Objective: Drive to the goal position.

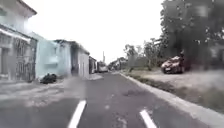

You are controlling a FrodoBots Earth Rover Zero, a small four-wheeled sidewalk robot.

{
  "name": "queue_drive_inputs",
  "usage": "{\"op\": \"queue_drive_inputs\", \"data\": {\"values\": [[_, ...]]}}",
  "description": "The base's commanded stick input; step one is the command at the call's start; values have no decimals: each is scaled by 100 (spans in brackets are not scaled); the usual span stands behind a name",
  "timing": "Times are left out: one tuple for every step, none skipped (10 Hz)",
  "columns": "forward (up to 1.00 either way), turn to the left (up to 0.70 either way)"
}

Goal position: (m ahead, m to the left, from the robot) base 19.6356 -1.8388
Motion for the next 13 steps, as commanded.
{"op": "queue_drive_inputs", "data": {"values": [[70, 0], [70, 1], [70, 3], [70, -32], [70, -35], [70, -34], [70, 0], [70, 1], [70, 12], [70, 12], [75, 10], [82, 6], [85, 2]]}}
